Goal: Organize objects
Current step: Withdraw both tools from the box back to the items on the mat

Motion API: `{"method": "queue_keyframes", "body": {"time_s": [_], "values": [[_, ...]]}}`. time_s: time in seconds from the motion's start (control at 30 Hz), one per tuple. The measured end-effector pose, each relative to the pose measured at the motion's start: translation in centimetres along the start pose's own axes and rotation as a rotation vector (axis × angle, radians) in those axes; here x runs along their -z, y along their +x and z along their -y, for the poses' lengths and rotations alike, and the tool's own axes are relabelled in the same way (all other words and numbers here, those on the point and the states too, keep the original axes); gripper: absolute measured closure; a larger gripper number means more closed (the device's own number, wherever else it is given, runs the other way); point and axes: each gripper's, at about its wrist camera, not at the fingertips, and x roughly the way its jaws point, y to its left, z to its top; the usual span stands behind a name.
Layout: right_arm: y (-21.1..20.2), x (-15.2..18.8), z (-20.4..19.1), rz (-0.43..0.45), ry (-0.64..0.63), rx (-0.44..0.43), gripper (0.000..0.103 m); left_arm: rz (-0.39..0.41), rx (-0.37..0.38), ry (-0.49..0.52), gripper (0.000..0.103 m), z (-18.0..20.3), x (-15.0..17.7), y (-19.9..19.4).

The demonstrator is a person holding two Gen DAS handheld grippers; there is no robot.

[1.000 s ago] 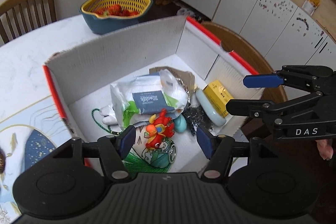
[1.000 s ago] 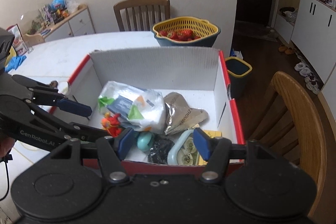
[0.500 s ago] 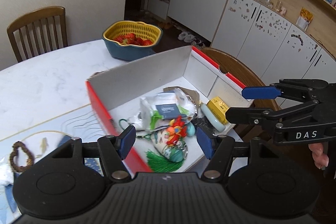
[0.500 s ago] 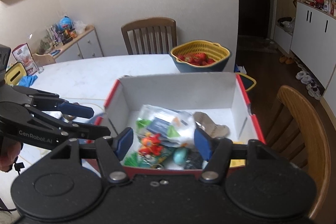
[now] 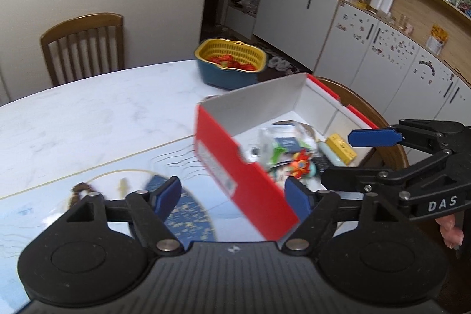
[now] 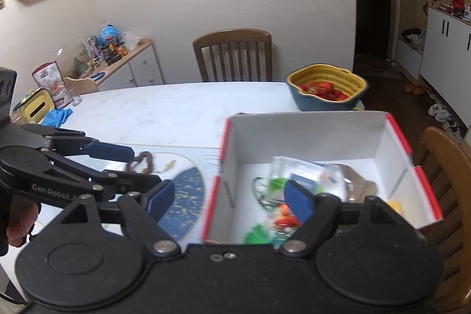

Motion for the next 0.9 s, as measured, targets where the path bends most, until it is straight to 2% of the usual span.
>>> {"method": "queue_keyframes", "body": {"time_s": [0.23,0.4,0.53,0.9], "values": [[1.6,-0.2,-4.3,0.0,-0.02,-0.017,0.005,0.01,-0.056,-0.044,0.016,-4.7,1.2,-2.2],[3.1,-0.5,-7.0,-0.006,-0.029,-0.027,0.004,0.005,-0.076,-0.081,0.013,-8.1,2.3,-3.2],[4.6,-0.8,-9.0,-0.02,-0.024,-0.03,0.004,0.006,-0.099,-0.1,0.003,-10.6,3.2,-3.7],[10.7,-1.7,-13.3,-0.092,-0.032,-0.023,0.004,-0.001,-0.148,-0.146,0.002,-16.5,5.8,-2.7]]}}
